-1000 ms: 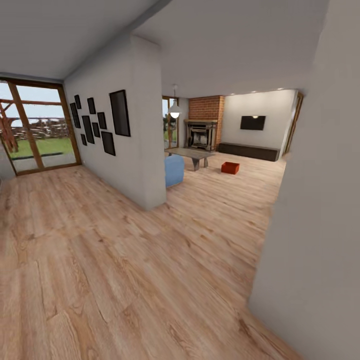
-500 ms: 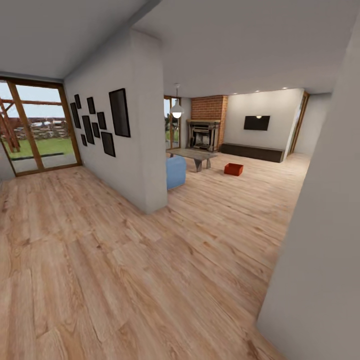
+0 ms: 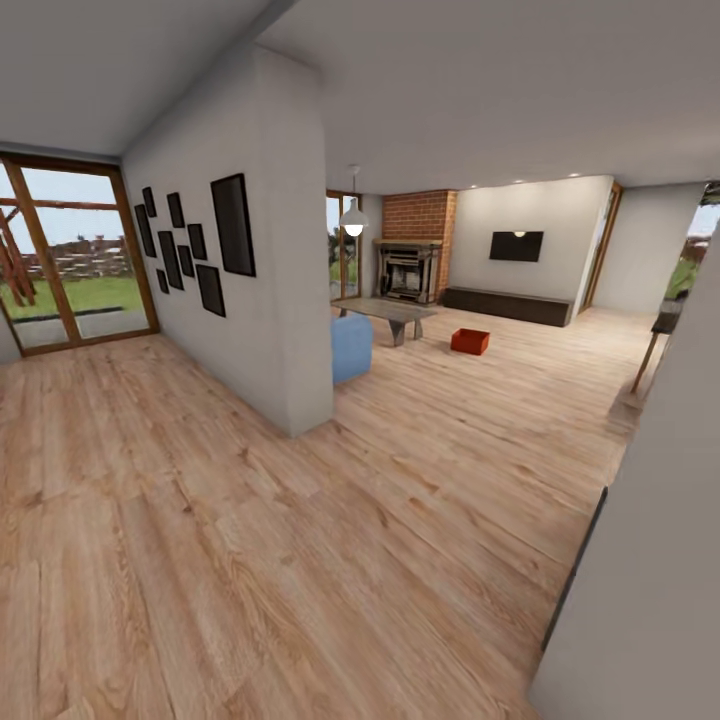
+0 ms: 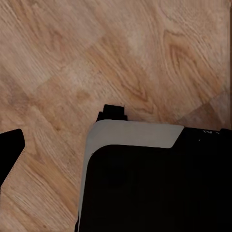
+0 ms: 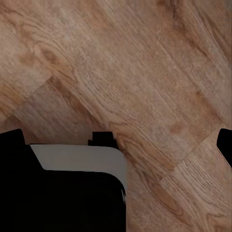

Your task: Move the two storage containers from the living room to the garage. In the garage, place one container on the floor and stack the other container on top of it (either order is fine).

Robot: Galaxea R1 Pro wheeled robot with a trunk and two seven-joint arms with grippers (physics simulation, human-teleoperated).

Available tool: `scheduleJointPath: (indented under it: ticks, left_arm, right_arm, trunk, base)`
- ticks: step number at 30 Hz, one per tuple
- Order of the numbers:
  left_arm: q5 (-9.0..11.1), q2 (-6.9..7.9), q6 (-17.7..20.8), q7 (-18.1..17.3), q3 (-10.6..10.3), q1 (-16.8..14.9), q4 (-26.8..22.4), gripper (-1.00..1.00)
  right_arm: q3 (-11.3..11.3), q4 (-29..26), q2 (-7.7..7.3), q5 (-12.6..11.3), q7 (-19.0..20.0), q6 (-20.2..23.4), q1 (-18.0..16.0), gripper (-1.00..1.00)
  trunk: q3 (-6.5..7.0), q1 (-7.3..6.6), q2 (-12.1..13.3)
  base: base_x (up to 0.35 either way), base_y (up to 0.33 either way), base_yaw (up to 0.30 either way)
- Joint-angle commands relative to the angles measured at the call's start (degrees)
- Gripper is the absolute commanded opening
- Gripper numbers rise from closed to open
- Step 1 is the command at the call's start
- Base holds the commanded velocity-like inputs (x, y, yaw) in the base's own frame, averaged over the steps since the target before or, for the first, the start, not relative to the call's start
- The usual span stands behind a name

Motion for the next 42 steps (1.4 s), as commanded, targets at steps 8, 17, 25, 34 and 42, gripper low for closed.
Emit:
scheduleJointPath:
  ticks: [8, 17, 25, 34, 42]
  left_arm:
    - [0.5, 0.00, 0.1, 0.1, -0.1, 0.0, 0.0, 1.00]
    - [0.5, 0.00, 0.1, 0.1, -0.1, 0.0, 0.0, 1.00]
    - [0.5, 0.00, 0.1, 0.1, -0.1, 0.0, 0.0, 1.00]
    - [0.5, 0.00, 0.1, 0.1, -0.1, 0.0, 0.0, 1.00]
    - [0.5, 0.00, 0.1, 0.1, -0.1, 0.0, 0.0, 1.00]
  right_arm:
    - [0.5, 0.2, 0.05, -0.5, 0.0, -0.3, -0.1, 1.00]
    - [0.5, 0.2, 0.05, -0.5, 0.0, -0.3, -0.1, 1.00]
    - [0.5, 0.2, 0.05, -0.5, 0.0, -0.3, -0.1, 1.00]
    - [0.5, 0.2, 0.05, -0.5, 0.0, -0.3, -0.1, 1.00]
    - [0.5, 0.2, 0.05, -0.5, 0.0, -0.3, -0.1, 1.00]
  trunk:
    - [-0.06, 0.03, 0.0]
    - [-0.06, 0.03, 0.0]
    - [-0.06, 0.03, 0.0]
    - [-0.06, 0.03, 0.0]
    - [-0.06, 0.03, 0.0]
  base:
    - [0.322, 0.000, 0.000]
    - [0.322, 0.000, 0.000]
    - [0.322, 0.000, 0.000]
    - [0.322, 0.000, 0.000]
    - [0.322, 0.000, 0.000]
